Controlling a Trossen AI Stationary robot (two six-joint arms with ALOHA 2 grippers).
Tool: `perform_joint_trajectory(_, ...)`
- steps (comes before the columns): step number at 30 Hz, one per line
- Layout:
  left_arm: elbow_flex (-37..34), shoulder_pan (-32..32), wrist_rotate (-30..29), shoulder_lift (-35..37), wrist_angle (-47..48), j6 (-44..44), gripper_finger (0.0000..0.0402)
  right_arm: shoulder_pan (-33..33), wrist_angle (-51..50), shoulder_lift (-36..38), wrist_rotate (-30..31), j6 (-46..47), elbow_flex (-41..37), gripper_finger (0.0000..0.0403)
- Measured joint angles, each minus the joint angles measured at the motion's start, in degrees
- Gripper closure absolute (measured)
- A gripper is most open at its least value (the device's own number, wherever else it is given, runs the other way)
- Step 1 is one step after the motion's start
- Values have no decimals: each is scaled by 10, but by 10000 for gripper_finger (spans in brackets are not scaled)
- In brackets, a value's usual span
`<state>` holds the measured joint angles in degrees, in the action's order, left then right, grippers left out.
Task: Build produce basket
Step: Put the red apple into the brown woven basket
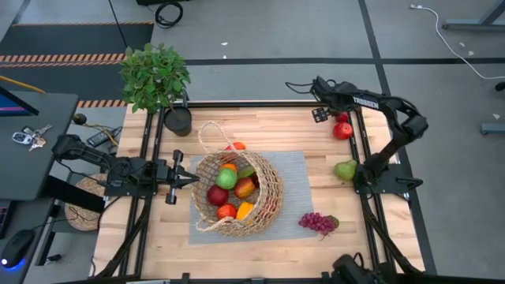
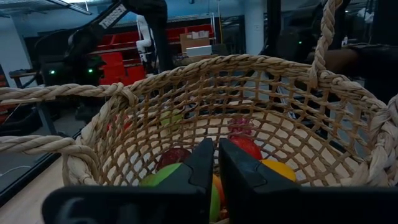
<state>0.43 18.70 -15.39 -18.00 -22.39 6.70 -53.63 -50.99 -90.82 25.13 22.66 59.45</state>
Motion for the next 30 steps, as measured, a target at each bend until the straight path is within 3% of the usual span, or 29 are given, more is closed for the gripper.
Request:
perform_joint_trajectory(20,0,0,0,0,0,0,367,-40,-256,-200,-29,5,208,54)
perform_joint_trajectory(30,0,0,0,0,0,0,370,-50,-249,-245,-41,-2,219,54)
